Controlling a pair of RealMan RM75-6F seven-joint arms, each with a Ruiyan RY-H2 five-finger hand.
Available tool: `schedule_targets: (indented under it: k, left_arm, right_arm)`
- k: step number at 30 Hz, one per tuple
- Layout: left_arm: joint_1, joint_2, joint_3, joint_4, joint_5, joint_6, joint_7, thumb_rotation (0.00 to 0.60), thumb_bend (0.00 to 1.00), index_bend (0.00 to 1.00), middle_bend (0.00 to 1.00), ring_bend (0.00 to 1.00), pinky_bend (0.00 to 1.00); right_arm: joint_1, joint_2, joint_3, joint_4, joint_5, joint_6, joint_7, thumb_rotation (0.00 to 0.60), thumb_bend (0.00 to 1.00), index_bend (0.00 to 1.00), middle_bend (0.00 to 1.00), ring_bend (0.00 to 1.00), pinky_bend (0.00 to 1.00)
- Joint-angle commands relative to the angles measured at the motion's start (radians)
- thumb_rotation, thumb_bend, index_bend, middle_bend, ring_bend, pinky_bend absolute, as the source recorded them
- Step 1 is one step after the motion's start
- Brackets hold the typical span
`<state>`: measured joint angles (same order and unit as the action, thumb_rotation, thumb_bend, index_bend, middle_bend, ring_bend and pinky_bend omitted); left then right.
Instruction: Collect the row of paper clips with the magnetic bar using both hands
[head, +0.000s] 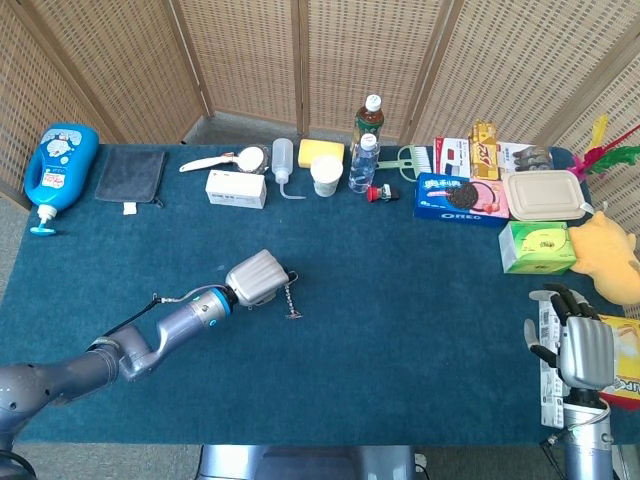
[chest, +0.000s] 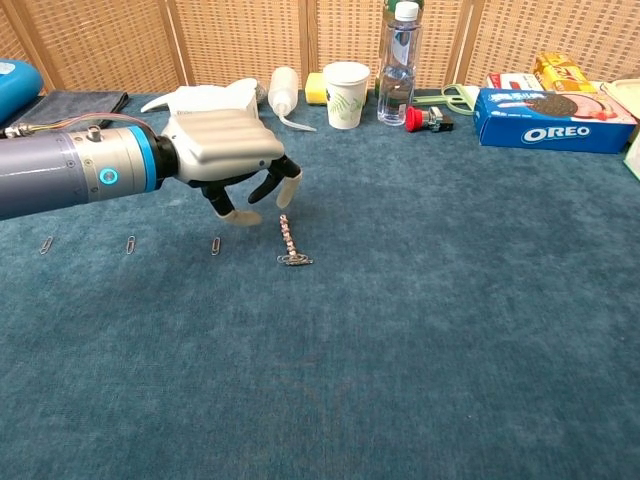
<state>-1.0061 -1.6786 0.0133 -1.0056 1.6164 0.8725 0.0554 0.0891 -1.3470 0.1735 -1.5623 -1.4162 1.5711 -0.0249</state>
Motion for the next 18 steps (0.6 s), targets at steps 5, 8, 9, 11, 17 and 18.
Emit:
schedule_targets:
  k: [5,8,9,11,17,18]
  left_arm:
    - [-0.015,-0.020,-0.009,0.011,-0.005,-0.024,0.036,0.600,0.56,0.43,0.58,0.70,0.77]
    - [-0.022,-0.036,-0.013,0.020,-0.012,-0.040,0.052,0.600,0.56,0.43,0.58,0.70,0.77]
    - [-0.023,-0.042,-0.015,0.023,-0.016,-0.044,0.057,0.600,0.56,0.43,0.58,0.70,0.77]
    - [-0.024,-0.048,-0.018,0.027,-0.019,-0.047,0.060,0.600,0.56,0.43,0.58,0.70,0.77]
    - [-0.029,-0.068,-0.025,0.040,-0.029,-0.059,0.070,0.600,0.56,0.43,0.58,0.70,0.77]
    - [-0.029,-0.070,-0.026,0.042,-0.031,-0.059,0.070,0.600,0.56,0.43,0.58,0.70,0.77]
  right_arm:
    - [-0.001,0.001,0.001,0.003,0.000,0.000,0.008,0.600,0.42,0.36,0.31,0.26,0.40]
    - [-0.002,0.001,0.002,0.008,0.003,-0.003,0.017,0.600,0.42,0.36,0.31,0.26,0.40]
    - [-0.001,0.002,0.002,0.009,0.003,-0.004,0.019,0.600,0.42,0.36,0.31,0.26,0.40]
    - [-0.001,0.003,0.003,0.010,0.004,-0.005,0.022,0.600,0.42,0.36,0.32,0.26,0.40]
    - [-0.001,0.003,0.003,0.016,0.003,-0.008,0.033,0.600,0.42,0.36,0.32,0.27,0.40]
    - [-0.001,0.002,0.003,0.017,0.004,-0.009,0.035,0.600,0.42,0.36,0.32,0.27,0.40]
